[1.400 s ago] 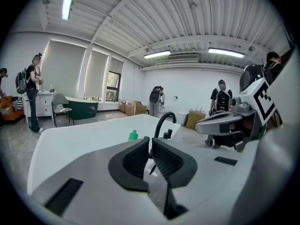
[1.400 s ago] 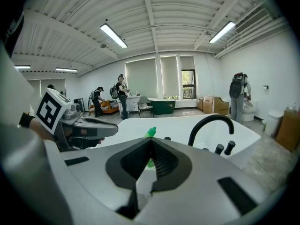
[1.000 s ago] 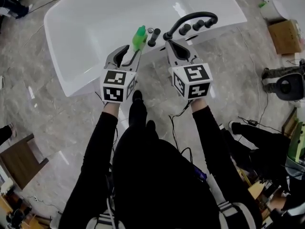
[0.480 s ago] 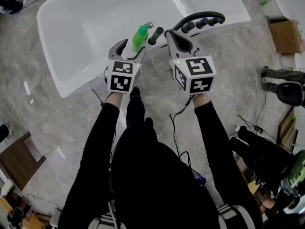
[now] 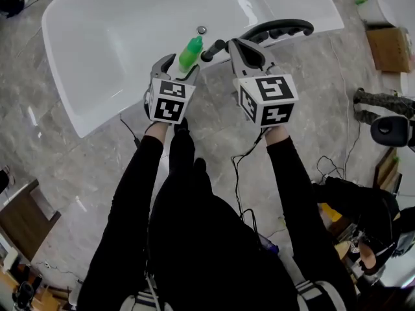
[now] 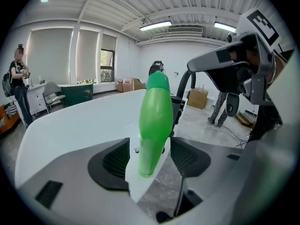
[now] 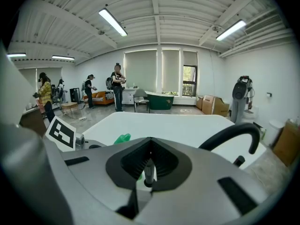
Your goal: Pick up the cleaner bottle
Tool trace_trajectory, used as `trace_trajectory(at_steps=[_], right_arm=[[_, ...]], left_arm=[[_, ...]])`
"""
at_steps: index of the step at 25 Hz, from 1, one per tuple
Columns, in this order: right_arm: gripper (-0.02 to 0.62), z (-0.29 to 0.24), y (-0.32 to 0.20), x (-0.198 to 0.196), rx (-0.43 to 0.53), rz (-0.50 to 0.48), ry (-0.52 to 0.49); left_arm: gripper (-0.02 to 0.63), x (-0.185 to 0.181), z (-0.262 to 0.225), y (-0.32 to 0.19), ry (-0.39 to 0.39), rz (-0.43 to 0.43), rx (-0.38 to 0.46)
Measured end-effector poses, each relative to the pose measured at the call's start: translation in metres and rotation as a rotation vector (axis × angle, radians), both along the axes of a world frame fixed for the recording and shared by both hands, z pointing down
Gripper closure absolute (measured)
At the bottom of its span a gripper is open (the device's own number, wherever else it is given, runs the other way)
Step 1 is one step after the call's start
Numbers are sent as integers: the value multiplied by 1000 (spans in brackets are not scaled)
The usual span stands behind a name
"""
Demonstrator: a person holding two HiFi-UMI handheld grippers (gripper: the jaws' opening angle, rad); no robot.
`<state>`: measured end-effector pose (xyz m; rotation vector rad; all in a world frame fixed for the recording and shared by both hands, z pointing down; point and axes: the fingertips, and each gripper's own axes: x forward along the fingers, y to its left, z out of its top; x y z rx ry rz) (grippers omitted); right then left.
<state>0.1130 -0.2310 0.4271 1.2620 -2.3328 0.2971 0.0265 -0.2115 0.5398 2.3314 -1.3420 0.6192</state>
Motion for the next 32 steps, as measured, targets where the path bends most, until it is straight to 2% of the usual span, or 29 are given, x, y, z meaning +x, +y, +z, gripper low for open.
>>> trace_trajectory(at_steps=[6,12,25,32], right_arm=[[594,10,-5,-4,-18,-13,9],[594,19,-17,-9,-23,-14,9],[594,35,-27,-18,-28,-18,9],[594,43,-34,-19,-38,-18,20]], left_arm=[[333,10,23,-4,-10,20,-4],[333,10,34,-17,-21,5,9],[333,16,51,-27,-38,0,42],[335,21,53,-35,-23,6,31]])
